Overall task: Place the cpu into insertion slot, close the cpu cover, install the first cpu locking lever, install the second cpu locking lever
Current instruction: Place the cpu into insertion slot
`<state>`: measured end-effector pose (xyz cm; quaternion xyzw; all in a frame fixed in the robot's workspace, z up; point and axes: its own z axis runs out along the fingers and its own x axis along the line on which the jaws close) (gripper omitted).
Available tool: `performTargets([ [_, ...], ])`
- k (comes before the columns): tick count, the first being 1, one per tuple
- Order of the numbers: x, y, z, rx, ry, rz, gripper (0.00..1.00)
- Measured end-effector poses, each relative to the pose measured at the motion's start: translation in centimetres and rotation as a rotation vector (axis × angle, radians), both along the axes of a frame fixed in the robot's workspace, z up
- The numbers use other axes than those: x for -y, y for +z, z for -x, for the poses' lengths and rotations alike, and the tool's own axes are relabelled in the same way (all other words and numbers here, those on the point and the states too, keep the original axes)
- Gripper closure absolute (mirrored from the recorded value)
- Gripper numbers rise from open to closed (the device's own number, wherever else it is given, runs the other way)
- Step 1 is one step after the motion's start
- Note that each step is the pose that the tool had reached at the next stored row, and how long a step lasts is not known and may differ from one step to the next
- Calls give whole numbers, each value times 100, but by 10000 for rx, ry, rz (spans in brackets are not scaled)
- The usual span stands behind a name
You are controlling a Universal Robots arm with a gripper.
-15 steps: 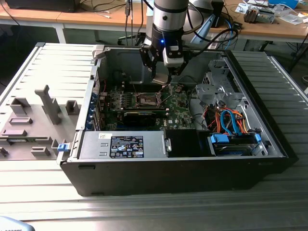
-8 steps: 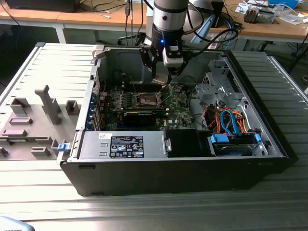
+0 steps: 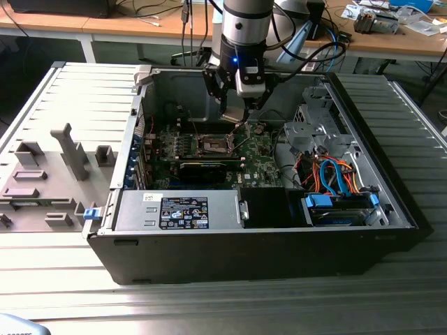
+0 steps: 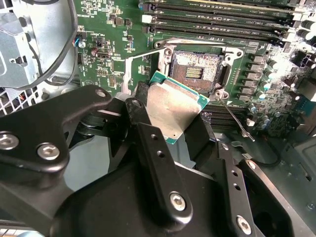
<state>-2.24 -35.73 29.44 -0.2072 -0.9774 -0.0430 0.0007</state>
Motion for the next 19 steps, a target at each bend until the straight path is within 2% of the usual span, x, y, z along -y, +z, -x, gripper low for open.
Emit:
performTargets([
  [19,4,0,0,0,-333,0,46],
])
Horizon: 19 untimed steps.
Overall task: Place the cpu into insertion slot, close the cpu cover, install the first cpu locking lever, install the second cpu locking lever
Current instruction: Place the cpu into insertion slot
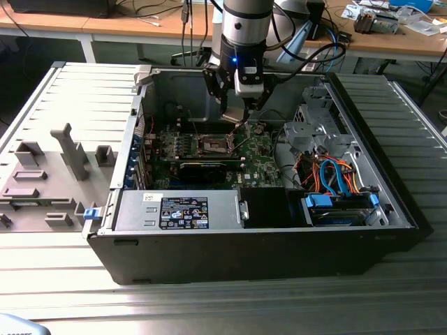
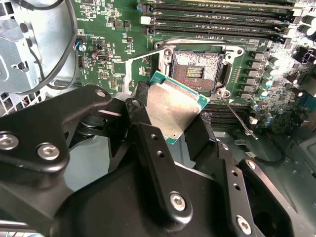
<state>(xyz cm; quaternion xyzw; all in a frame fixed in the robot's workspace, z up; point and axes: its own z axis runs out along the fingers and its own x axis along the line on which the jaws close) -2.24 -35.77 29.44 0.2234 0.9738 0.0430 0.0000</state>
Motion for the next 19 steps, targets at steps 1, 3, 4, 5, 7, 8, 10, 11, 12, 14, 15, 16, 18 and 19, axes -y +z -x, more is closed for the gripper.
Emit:
performTargets([
  [1,0,0,0,0,-9,0,46],
  [3,0,0,0,0,-25,0,46],
  [4,1,0,0,0,-36,0,46],
  [5,1,0,0,0,-44,1,46],
  [7,1,0,0,0,-60,0,46],
  [8,1,0,0,0,-68,0,46],
  [10,1,0,0,0,-86,0,46],
  [11,1,0,0,0,-95,1,46],
  [12,1,0,0,0,-104,1,46],
  [14,1,0,0,0,-122,0,46],
  [15,1,0,0,0,-136,0,46],
  [16,1,0,0,0,-149,0,46],
  [18,1,0,0,0,-174,0,46],
  [19,1,0,0,0,-182,0,46],
])
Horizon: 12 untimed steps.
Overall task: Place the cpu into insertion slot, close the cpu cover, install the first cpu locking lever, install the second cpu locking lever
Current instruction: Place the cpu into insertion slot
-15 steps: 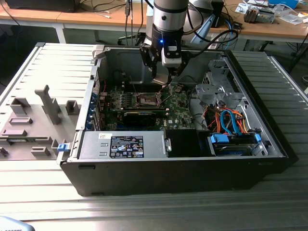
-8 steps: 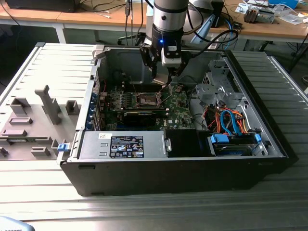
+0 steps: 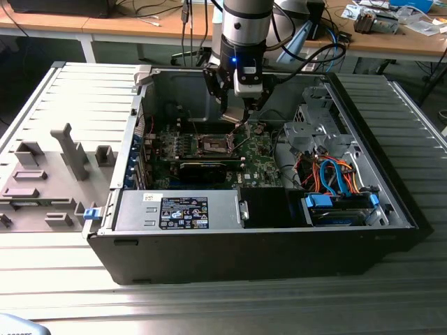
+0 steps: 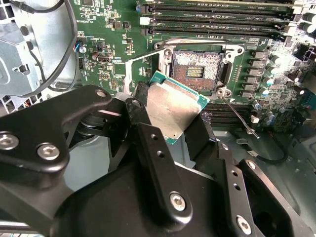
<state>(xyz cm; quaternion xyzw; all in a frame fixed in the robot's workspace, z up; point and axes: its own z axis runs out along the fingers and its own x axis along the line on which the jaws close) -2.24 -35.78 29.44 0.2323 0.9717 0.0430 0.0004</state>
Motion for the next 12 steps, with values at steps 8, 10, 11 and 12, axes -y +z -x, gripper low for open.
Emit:
performTargets([
  [8,1,0,0,0,-91,0,46],
  [10,1,0,0,0,-111,0,46],
  [11,1,0,0,0,-127,0,46],
  [12,1,0,0,0,-143,0,46],
])
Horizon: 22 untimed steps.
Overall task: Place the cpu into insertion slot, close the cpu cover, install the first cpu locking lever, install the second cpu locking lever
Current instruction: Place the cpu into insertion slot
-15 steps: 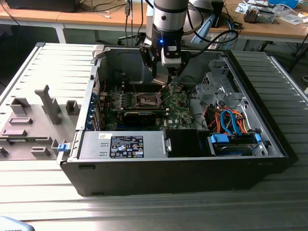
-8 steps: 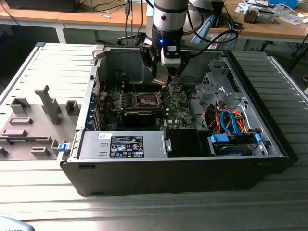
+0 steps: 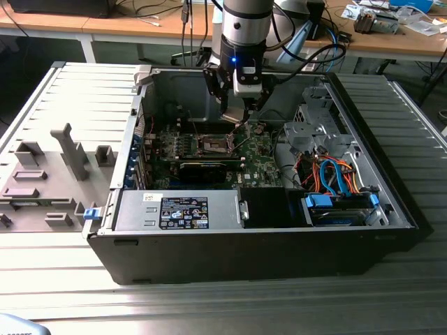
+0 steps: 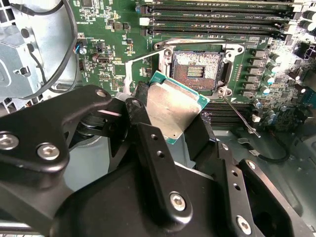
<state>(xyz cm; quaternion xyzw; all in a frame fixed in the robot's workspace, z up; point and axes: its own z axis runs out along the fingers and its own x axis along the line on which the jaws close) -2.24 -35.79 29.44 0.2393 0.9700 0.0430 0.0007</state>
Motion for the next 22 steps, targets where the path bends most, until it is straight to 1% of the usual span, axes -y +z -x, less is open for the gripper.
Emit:
performTargets([
  [22,5,0,0,0,-265,0,46],
])
